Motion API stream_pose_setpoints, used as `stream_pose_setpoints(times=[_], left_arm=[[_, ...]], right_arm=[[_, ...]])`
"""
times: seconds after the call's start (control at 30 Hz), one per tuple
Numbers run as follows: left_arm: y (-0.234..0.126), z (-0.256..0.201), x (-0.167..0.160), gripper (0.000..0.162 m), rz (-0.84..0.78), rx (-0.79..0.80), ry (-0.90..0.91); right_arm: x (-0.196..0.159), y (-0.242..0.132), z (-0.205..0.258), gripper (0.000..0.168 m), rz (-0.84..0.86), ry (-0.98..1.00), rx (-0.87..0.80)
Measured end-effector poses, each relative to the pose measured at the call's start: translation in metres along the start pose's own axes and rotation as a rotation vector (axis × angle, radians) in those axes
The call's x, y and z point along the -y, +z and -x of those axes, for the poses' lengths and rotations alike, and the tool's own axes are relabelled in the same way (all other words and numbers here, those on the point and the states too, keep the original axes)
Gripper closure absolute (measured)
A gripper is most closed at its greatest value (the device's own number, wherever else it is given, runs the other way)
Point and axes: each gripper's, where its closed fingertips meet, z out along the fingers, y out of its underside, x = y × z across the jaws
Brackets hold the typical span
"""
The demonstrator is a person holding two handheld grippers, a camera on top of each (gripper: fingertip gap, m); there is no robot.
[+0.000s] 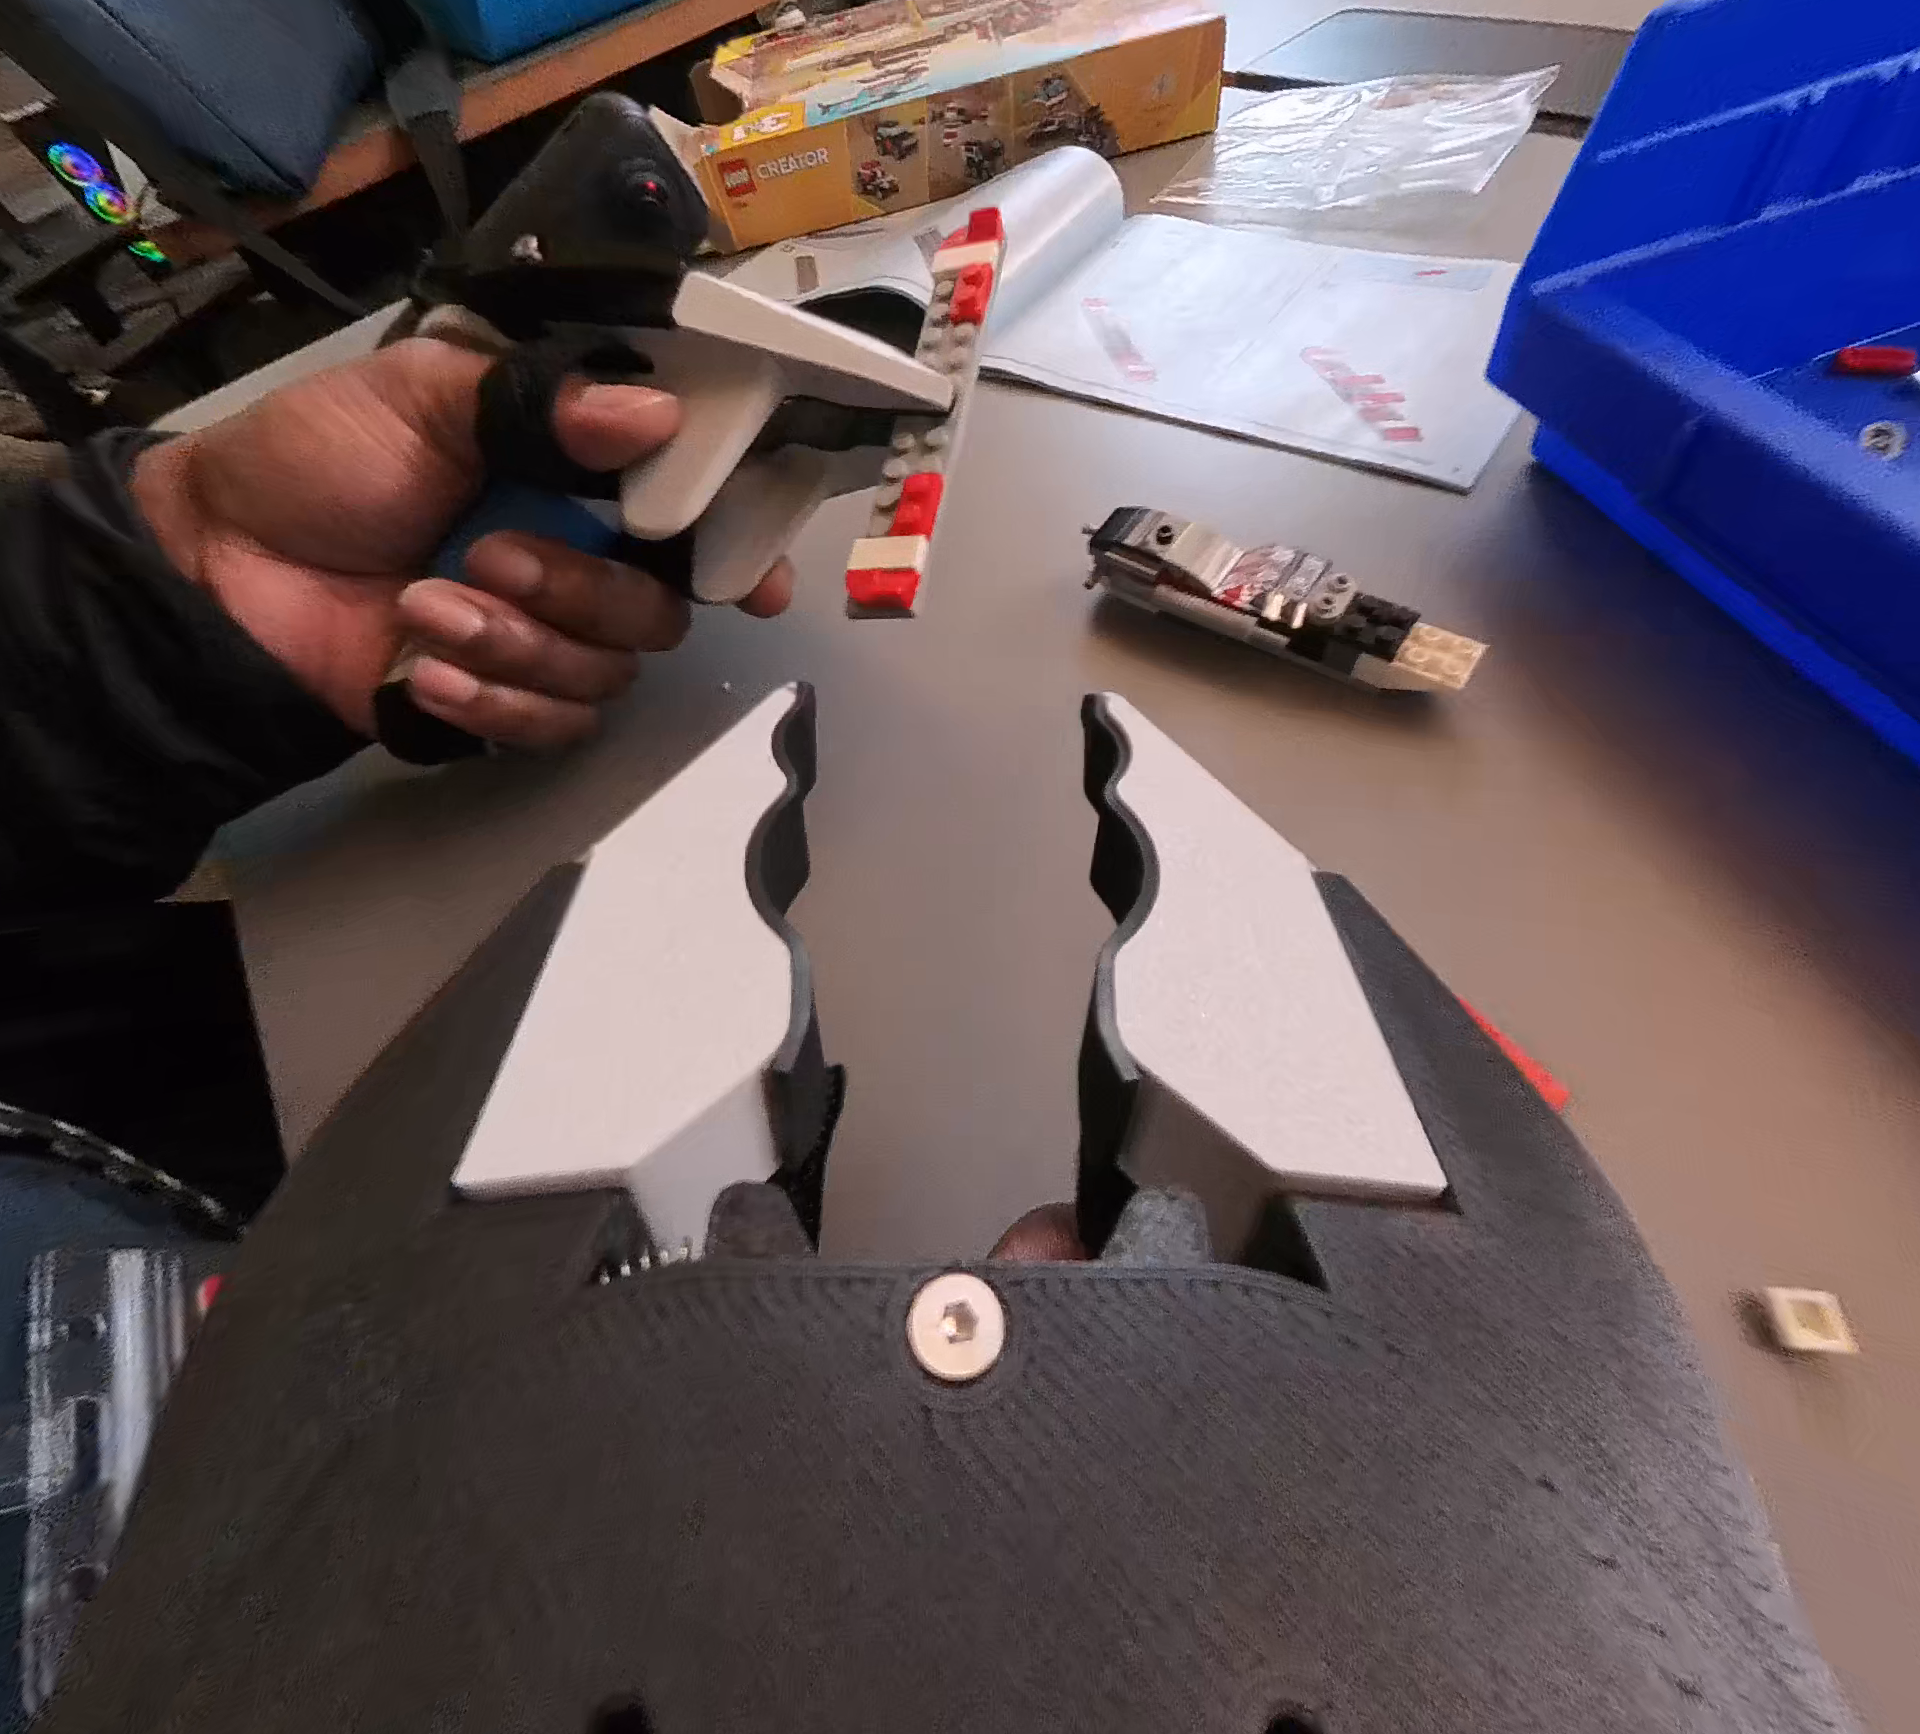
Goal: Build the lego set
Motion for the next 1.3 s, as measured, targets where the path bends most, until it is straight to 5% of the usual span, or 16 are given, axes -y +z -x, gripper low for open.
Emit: stream_pose_setpoints(times=[0.5,0.9,1.3], left_arm=[[0.01,0.002,-0.03,0.158,0.141,0.041,0.069],[0.014,-0.019,-0.064,0.157,0.308,-0.063,0.138],[0.013,-0.025,-0.071,0.157,0.333,-0.123,0.141]], right_arm=[[0.022,0.007,0.006,0.123,0.102,0.047,0.198],[0.038,0.017,0.016,0.129,0.105,0.31,0.473],[0.036,0.015,0.013,0.159,0.095,0.438,0.521]])
